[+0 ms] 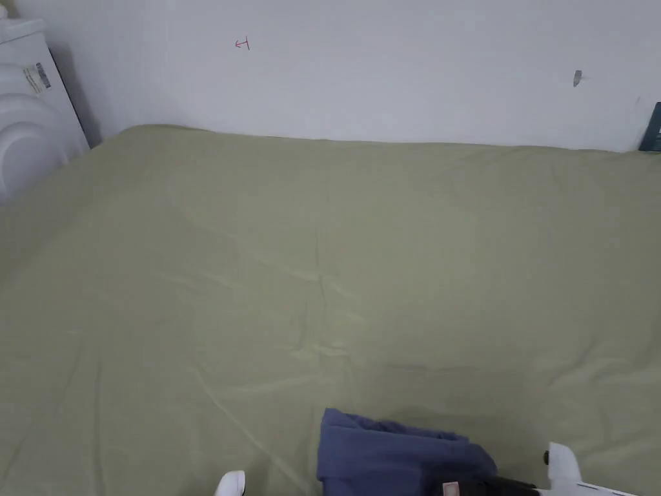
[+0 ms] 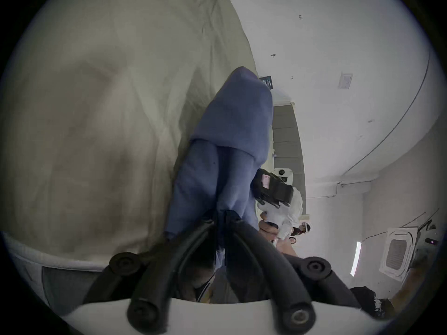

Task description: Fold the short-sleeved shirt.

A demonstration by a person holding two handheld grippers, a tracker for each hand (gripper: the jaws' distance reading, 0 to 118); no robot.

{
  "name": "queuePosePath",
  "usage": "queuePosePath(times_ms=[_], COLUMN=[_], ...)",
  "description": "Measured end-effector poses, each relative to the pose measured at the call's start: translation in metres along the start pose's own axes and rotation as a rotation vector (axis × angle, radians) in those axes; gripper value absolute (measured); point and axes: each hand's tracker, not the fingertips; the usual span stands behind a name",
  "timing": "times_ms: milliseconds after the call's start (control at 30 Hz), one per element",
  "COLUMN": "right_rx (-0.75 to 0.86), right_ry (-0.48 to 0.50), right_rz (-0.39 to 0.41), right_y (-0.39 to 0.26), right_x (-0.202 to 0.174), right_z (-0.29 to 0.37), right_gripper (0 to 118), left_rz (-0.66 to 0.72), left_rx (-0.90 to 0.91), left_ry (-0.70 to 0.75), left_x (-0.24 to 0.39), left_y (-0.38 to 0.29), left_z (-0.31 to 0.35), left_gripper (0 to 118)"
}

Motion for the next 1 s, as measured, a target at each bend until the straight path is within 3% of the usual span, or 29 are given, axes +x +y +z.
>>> queuePosePath(times_ms=[100,133,167,200,233,333,567,733,767,800,833,867,900,933,1000], right_rx=[-0.023,-0.020,-0.013,-0.014,-0.016,-0.017,0.000,0.013,0.017,0.019,0.024,0.026,0.024,0.026,0.025], right_ry=[-0.097,-0.021,-0.037,-0.037,-0.034,-0.040,-0.038,-0.021,-0.020,-0.021,-0.018,-0.014,-0.013,-0.021,-0.024], right_rz=[-0.004,-0.030,-0.026,-0.024,-0.022,-0.014,-0.018,-0.034,-0.034,-0.030,-0.028,-0.032,-0.032,-0.021,-0.014], right_y=[0.001,0.000,0.000,0.000,0.000,0.001,-0.003,-0.005,-0.006,-0.006,-0.006,-0.006,-0.006,-0.007,-0.007], right_x=[0.016,0.021,0.022,0.020,0.020,0.019,0.016,0.019,0.019,0.019,0.019,0.019,0.019,0.018,0.015], right_z=[-0.007,-0.006,-0.004,-0.005,-0.005,-0.004,-0.003,-0.003,-0.003,-0.003,-0.003,-0.003,-0.004,-0.004,-0.005], right_gripper=[1,1,1,1,1,1,1,1,1,1,1,1,1,1,1], left_rz=[-0.005,-0.003,-0.001,-0.011,-0.027,-0.021,-0.045,-0.017,-0.041,-0.058,-0.058,-0.045,-0.039,0.008,-0.036], left_rx=[0.000,0.004,0.009,0.023,0.034,0.050,0.045,0.051,0.042,0.032,0.024,0.006,0.002,0.017,0.022], left_ry=[0.010,0.008,0.011,0.035,0.032,-0.027,0.023,-0.067,-0.053,-0.029,0.023,0.117,0.123,-0.002,0.048], left_x=[-0.003,-0.006,-0.007,-0.009,-0.011,-0.009,-0.006,-0.002,0.001,0.002,0.003,0.000,-0.007,-0.006,0.001], left_y=[0.002,0.002,0.002,0.001,0.001,0.002,0.017,0.021,0.021,0.021,0.022,0.024,0.022,0.021,0.021], left_z=[0.010,0.015,0.019,0.022,0.024,0.022,0.011,-0.026,-0.027,-0.025,-0.022,-0.021,-0.018,-0.018,-0.017], left_gripper=[5,7,13,33,61,82,82,81,72,46,29,29,29,28,28])
